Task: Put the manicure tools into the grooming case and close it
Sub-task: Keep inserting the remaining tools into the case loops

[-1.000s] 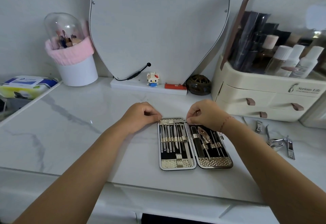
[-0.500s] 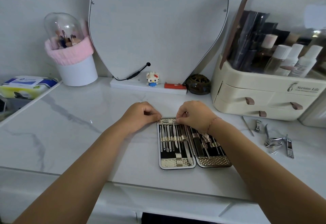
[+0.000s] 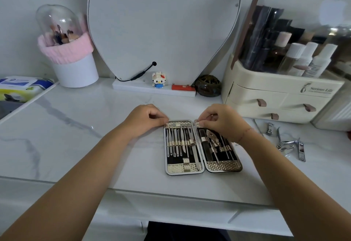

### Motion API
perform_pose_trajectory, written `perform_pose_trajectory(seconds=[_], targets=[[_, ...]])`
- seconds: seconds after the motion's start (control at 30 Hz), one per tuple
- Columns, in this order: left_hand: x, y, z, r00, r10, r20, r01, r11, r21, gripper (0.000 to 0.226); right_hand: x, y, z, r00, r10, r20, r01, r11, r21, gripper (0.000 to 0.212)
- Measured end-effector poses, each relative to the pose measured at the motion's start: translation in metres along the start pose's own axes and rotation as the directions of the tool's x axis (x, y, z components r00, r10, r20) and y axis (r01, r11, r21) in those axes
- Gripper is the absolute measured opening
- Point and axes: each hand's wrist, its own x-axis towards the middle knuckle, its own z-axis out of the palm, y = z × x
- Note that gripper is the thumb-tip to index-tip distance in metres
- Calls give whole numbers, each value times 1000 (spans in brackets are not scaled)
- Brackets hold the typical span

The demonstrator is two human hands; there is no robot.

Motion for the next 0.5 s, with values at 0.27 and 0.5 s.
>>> perform_pose_trajectory(seconds=[0.27, 0.5], targets=[[-1, 1, 1, 1000, 5, 17, -5, 1000, -9, 8, -68, 78, -63, 826, 431, -363, -400, 902, 162, 3], [-4, 2, 0, 1000, -12, -6, 12, 999, -33, 6, -52, 83, -57, 823, 477, -309, -541, 824, -170, 14]])
